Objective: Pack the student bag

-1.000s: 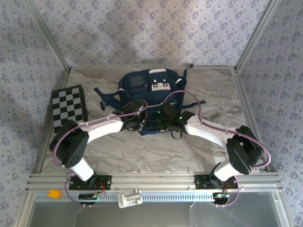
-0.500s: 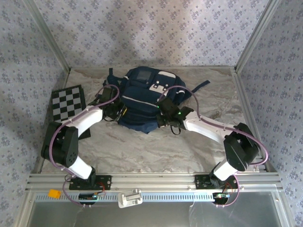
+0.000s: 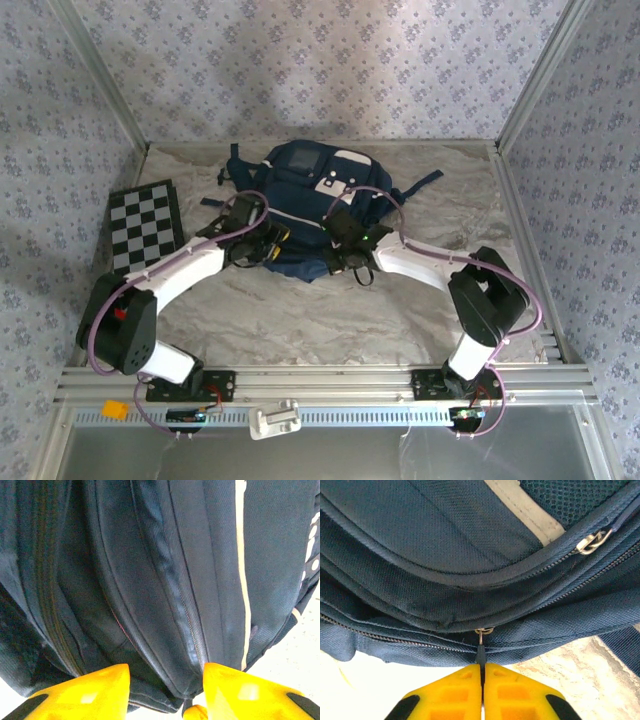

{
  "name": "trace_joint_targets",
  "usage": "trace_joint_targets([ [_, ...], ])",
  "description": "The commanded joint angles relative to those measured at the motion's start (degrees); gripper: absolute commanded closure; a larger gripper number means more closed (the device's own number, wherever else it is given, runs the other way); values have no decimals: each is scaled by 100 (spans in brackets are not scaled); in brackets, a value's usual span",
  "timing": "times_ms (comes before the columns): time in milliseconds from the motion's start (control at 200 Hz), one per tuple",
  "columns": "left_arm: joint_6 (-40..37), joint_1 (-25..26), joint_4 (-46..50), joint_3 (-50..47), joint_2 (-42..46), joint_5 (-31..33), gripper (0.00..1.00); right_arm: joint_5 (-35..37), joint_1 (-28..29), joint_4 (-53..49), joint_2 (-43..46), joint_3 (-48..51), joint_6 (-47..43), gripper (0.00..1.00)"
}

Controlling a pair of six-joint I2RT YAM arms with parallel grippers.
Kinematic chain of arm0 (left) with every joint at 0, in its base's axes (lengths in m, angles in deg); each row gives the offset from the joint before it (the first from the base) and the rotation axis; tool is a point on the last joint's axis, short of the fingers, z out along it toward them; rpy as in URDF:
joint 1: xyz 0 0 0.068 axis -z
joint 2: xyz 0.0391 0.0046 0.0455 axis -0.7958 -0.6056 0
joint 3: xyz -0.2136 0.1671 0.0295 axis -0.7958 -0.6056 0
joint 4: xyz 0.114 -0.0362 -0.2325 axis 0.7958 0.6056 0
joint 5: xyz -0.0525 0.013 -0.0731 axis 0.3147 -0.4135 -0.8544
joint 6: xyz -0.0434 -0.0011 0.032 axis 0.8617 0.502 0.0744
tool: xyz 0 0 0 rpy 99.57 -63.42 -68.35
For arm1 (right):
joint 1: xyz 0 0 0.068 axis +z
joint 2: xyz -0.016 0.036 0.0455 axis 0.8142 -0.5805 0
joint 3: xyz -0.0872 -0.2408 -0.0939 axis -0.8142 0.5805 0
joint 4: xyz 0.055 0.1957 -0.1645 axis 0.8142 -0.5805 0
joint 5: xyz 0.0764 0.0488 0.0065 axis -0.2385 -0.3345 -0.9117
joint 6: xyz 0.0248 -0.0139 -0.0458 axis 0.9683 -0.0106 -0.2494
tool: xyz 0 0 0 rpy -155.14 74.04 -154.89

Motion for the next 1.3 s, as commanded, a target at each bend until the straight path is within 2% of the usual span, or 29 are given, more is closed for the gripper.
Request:
trace_joint_targets([
  [0, 530, 179, -132, 38, -162, 325, 57, -97, -44, -137, -203, -203, -24, 89],
  [105, 634, 222, -53, 131, -352, 399, 58, -84, -84, -135, -285, -231, 14, 83],
  [300, 649, 232, -84, -92, -383, 536, 58, -97, -138, 11, -488, -240, 58, 79],
  [495, 564, 239, 33, -156, -416, 623, 58, 90, -150, -95, -603, -327, 84, 100],
  [730, 402, 41, 48, -359, -535, 704, 57, 803, -180, -784, -123, -245, 306, 100],
  [820, 134, -224, -118, -450, -681, 604, 50, 881, -320, -783, 97, 21, 313, 100],
  [954, -298, -740, 25, -418, -816, 501, 48, 919, -691, -770, 202, 144, 265, 100],
  [1114, -1015, -1358, 210, -105, -973, 373, 46, 1253, -856, -743, 74, 6, 67, 100],
  [1224, -1605, -1747, 344, 323, -1241, 175, 46, 1047, -628, -691, 54, -227, -132, 100],
  [1294, -1970, -1987, 237, 571, -1416, -244, 47, 775, -411, -625, 44, -296, -12, 100],
])
